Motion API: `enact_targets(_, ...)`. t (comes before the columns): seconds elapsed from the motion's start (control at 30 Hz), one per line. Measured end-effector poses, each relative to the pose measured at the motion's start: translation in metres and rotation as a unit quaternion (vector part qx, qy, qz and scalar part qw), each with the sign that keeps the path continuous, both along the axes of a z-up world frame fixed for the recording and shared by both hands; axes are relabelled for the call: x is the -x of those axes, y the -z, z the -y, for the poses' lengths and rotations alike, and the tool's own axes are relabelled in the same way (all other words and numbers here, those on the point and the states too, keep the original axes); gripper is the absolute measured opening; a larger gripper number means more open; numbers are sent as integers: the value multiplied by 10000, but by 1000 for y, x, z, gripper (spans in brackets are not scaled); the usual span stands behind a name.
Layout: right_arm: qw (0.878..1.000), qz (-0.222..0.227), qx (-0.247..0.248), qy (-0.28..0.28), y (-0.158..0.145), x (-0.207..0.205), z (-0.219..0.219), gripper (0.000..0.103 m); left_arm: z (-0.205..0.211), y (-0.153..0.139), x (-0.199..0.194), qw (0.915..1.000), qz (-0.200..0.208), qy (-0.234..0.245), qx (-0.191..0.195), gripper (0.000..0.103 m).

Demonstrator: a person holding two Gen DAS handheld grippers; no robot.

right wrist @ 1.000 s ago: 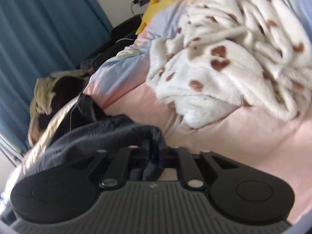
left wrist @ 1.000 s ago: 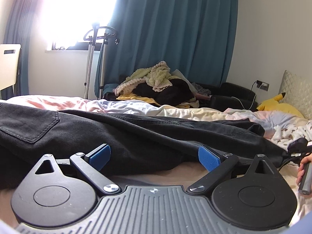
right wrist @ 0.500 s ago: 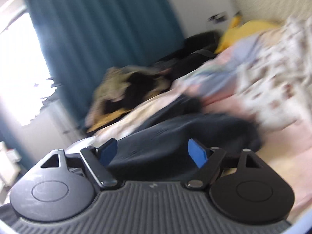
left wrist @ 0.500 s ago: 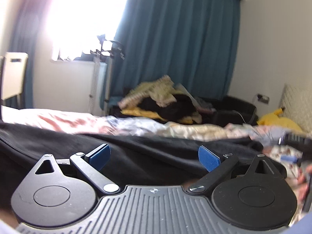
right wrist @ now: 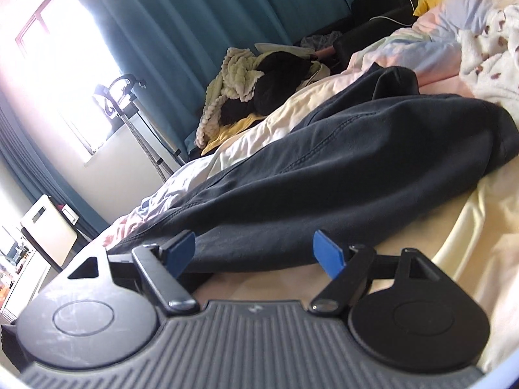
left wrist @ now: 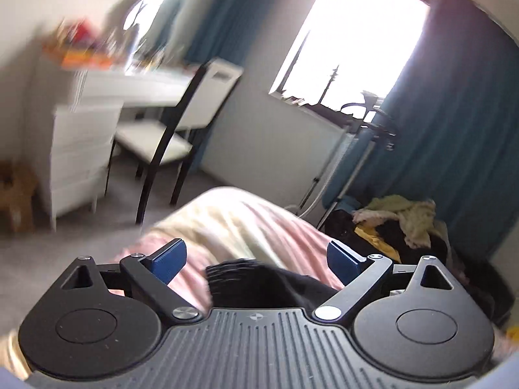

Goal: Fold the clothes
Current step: 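Grasp the ribbed cuff with the left tool and lift it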

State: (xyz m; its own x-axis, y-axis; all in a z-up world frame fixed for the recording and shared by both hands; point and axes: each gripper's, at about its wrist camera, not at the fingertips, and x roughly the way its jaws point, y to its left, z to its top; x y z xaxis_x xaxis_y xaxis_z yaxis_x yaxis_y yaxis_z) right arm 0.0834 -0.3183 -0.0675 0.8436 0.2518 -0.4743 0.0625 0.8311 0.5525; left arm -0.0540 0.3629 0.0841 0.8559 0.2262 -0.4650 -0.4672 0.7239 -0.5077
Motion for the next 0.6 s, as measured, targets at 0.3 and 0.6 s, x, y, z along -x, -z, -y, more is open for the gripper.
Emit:
enact_targets(0.3,9994,-277,-180,107,11,3,-1,82,-72,70,-50,9578,-2,58,2872,58)
enact_targets(0.6,9982,-485,-301,166,20,0,1,82,-26,22,-40,9733,395,1055,2000,18)
